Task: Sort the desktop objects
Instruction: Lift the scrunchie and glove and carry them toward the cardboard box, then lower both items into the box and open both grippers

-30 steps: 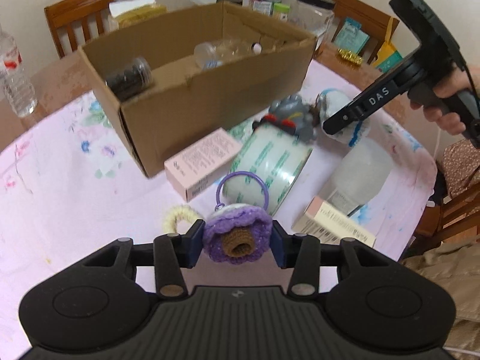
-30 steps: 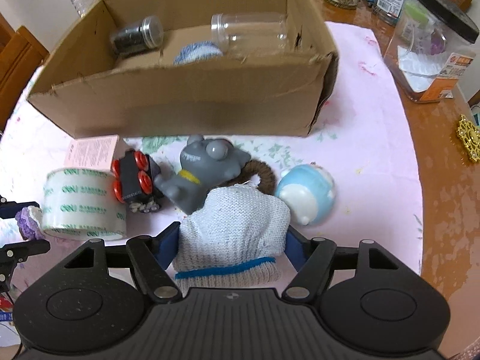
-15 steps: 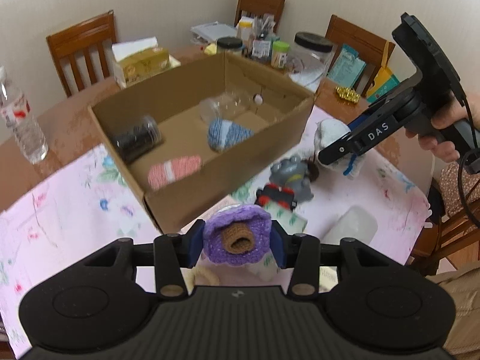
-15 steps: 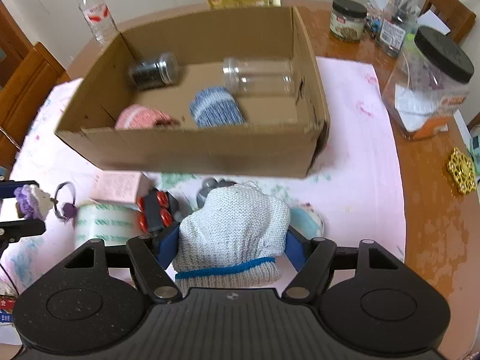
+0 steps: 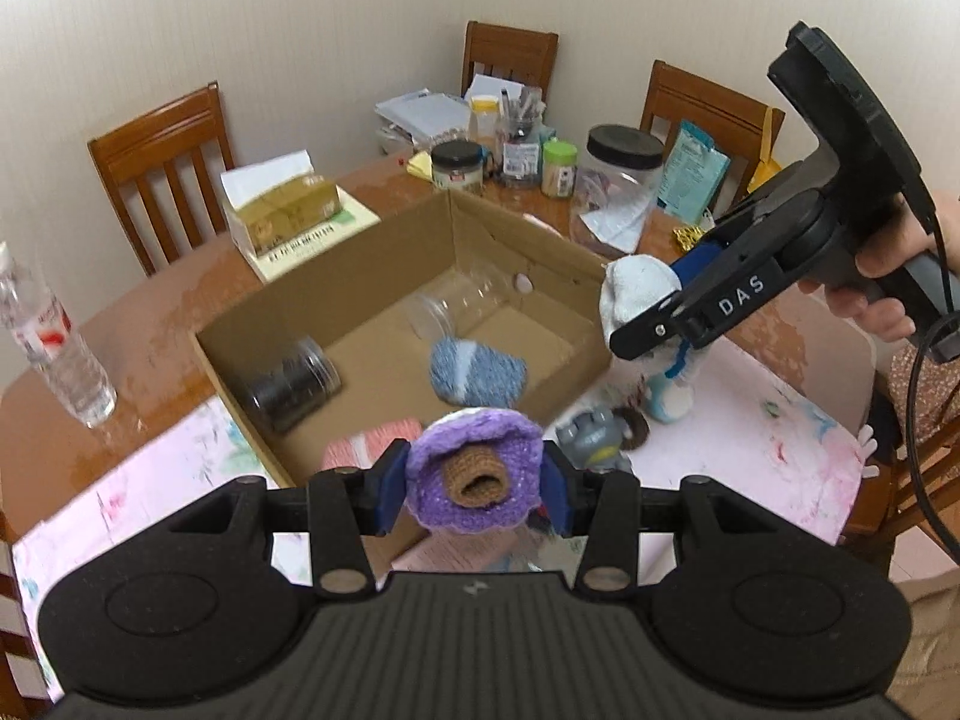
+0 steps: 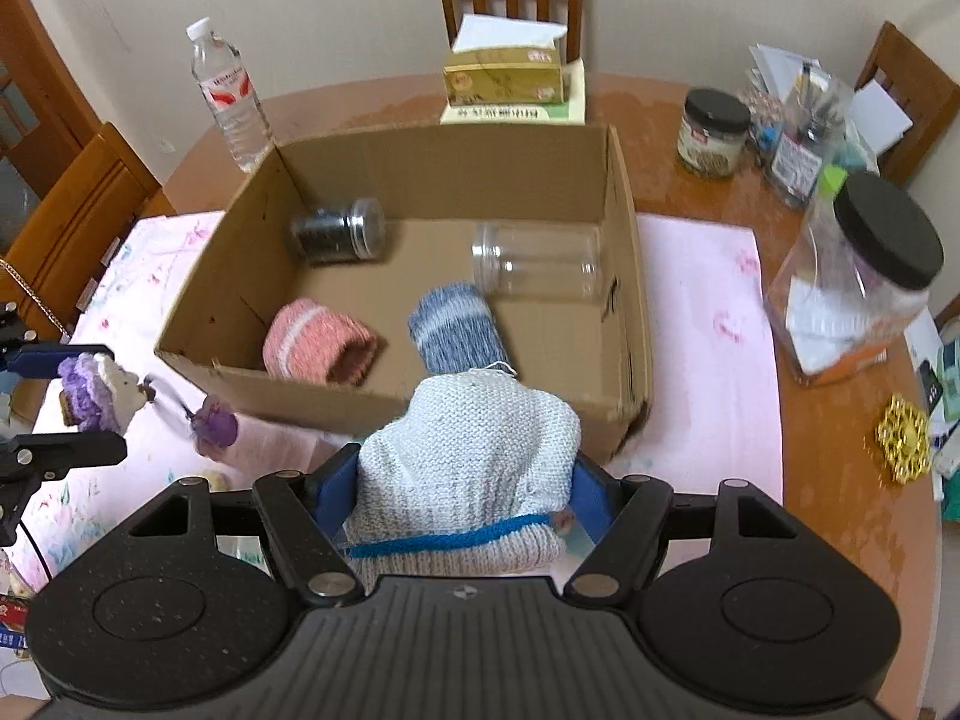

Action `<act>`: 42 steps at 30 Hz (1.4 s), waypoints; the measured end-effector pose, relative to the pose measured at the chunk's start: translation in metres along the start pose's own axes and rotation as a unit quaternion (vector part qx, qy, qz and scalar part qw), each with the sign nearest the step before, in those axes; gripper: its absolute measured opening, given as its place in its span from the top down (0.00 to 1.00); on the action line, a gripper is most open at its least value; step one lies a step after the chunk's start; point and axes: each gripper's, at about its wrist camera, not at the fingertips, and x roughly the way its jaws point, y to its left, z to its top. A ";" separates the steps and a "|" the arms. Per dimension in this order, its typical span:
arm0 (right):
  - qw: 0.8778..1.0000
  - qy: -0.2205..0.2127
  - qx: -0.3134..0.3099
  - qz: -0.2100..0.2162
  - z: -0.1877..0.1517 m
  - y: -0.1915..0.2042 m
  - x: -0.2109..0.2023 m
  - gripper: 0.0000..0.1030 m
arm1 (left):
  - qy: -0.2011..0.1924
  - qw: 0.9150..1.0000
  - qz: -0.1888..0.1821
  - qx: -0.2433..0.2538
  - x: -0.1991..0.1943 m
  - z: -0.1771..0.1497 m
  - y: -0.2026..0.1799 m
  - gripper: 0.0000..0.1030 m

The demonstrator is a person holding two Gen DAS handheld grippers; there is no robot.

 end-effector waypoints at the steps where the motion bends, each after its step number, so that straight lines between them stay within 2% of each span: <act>1: 1.000 -0.002 -0.002 0.001 0.004 0.000 -0.001 0.27 | -0.002 1.000 0.003 0.001 0.001 0.004 0.001 0.57; 14: 1.000 -0.012 -0.028 -0.003 0.050 0.009 0.008 0.27 | -0.021 0.999 0.030 -0.006 0.018 0.051 0.029 0.57; 25: 0.999 -0.006 -0.038 -0.026 0.077 0.009 0.035 0.27 | 0.003 0.999 0.038 -0.010 0.060 0.068 0.042 0.56; 29: 0.999 -0.001 -0.039 -0.031 0.082 0.006 0.040 0.21 | 0.008 0.999 0.041 -0.016 0.071 0.072 0.045 0.44; 30: 0.999 -0.002 -0.039 -0.032 0.082 0.005 0.040 0.19 | 0.009 0.999 0.042 -0.018 0.073 0.073 0.046 0.36; 32: 0.999 -0.003 -0.043 -0.034 0.082 0.005 0.039 0.18 | 0.009 0.999 0.045 -0.018 0.075 0.072 0.046 0.25; 36: 0.998 -0.010 -0.043 -0.038 0.080 0.004 0.035 0.12 | 0.012 0.999 0.047 -0.018 0.076 0.070 0.044 0.23; 42: 0.998 -0.018 -0.042 -0.034 0.074 0.005 0.027 0.11 | 0.012 0.999 0.048 -0.019 0.068 0.063 0.038 0.17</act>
